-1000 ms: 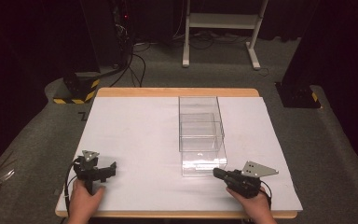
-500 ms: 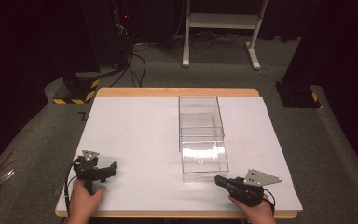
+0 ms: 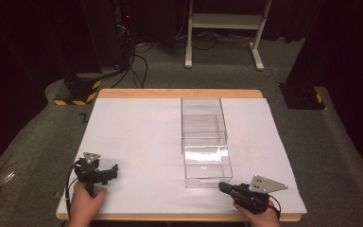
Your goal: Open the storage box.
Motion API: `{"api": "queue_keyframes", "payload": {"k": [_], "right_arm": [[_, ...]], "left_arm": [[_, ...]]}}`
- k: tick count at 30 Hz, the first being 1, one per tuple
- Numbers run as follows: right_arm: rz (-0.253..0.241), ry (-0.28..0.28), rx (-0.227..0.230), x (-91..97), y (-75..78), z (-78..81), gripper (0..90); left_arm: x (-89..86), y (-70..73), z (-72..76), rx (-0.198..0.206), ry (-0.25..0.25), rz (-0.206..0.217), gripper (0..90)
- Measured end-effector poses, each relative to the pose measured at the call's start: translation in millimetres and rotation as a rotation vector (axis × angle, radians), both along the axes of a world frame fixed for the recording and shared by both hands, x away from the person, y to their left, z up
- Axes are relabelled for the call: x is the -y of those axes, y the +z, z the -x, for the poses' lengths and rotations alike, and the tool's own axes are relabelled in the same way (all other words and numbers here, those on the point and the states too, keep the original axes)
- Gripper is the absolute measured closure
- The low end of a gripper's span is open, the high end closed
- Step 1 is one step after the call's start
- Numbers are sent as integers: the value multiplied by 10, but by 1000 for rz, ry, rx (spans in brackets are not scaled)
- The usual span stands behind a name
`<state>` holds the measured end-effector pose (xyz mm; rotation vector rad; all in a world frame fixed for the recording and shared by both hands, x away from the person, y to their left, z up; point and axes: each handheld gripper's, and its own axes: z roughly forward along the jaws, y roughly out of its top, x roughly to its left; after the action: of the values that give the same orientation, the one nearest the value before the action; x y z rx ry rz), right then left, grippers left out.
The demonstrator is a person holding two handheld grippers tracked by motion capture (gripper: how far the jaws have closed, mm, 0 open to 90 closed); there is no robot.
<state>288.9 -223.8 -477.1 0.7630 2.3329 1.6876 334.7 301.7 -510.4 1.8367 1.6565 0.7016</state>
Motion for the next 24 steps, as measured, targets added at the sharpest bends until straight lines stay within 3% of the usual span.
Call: {"api": "queue_keyframes", "payload": {"k": [5, 15, 24], "right_arm": [[-1, -10, 14, 27, 20, 33, 793], [-57, -42, 72, 91, 171, 60, 795], [-76, -108, 107, 153, 268, -44, 770]], "left_arm": [[0, 0, 0, 0, 0, 0, 7], [0, 0, 0, 0, 0, 0, 6], [0, 0, 0, 0, 0, 0, 6]]}}
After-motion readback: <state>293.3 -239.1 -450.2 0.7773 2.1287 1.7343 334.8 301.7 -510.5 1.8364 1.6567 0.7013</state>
